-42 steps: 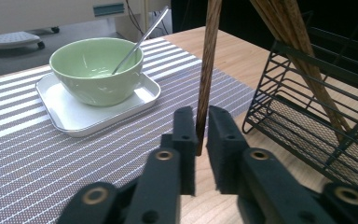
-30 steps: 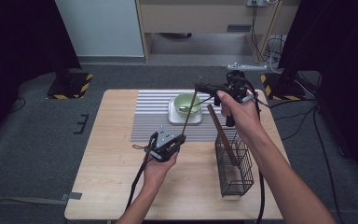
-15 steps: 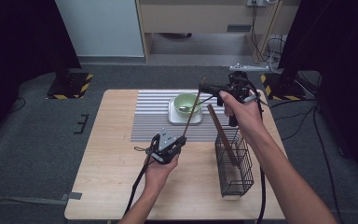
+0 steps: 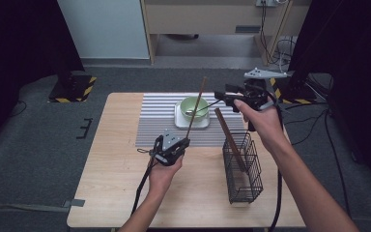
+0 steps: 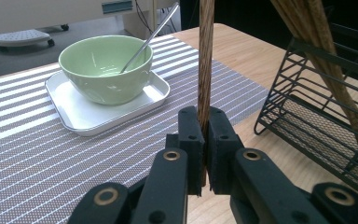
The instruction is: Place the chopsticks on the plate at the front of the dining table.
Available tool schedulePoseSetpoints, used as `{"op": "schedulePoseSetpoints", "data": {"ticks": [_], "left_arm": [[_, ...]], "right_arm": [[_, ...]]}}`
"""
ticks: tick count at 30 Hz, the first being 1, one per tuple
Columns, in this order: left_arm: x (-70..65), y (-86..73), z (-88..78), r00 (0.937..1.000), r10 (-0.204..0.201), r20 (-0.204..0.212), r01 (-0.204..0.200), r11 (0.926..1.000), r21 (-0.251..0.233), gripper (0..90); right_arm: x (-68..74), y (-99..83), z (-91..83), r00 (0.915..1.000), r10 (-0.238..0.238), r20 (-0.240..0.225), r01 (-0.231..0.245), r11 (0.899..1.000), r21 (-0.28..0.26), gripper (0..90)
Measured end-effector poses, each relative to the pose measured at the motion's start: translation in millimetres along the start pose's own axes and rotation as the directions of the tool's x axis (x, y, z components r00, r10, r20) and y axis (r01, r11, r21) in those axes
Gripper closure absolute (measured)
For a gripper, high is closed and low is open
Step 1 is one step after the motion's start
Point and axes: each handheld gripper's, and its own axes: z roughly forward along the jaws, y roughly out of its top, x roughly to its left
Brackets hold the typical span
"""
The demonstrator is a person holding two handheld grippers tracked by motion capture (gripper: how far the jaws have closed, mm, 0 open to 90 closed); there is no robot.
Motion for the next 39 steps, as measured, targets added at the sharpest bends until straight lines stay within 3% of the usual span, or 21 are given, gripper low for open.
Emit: {"op": "schedulePoseSetpoints", "data": {"ticks": [3, 6, 11, 18, 27, 34, 39], "left_arm": [[1.8, 1.6, 0.9, 1.0000, -0.005, -0.006, 0.005, 1.0000, -0.003, 85.8], [4.1, 2.8, 1.9, 0.9999, -0.007, -0.013, 0.007, 1.0000, 0.000, 85.8], [8.6, 5.5, 2.8, 0.9996, -0.015, -0.023, 0.015, 0.9999, -0.003, 85.8], [13.6, 10.3, 2.3, 0.9990, -0.016, -0.041, 0.016, 0.9999, -0.007, 85.8], [17.5, 20.0, -0.1, 0.9974, -0.040, -0.060, 0.039, 0.9990, -0.020, 85.8], [18.7, 35.5, 0.6, 0.9968, -0.016, -0.078, 0.014, 0.9998, -0.016, 85.8], [22.1, 47.8, 1.8, 0.9951, -0.022, -0.096, 0.020, 0.9994, -0.029, 85.8]], "right_arm": [[-9.3, -8.0, -3.0, 0.9980, -0.020, 0.060, 0.019, 1.000, 0.012, 34.1], [-20.2, -18.0, -4.8, 0.9894, -0.035, 0.141, 0.031, 0.999, 0.031, 26.3], [-44.7, -37.7, -7.8, 0.9766, -0.009, 0.215, -0.003, 0.998, 0.058, 21.1], [-82.5, -71.1, -16.0, 0.9498, 0.039, 0.310, -0.069, 0.994, 0.085, 17.2], [-106.4, -109.9, -27.4, 0.9265, 0.078, 0.368, -0.124, 0.987, 0.104, 14.6], [-116.3, -136.3, -31.6, 0.9162, 0.091, 0.390, -0.153, 0.980, 0.130, 13.4], [-120.0, -154.9, -33.6, 0.9101, 0.094, 0.404, -0.165, 0.975, 0.146, 13.5]]}}
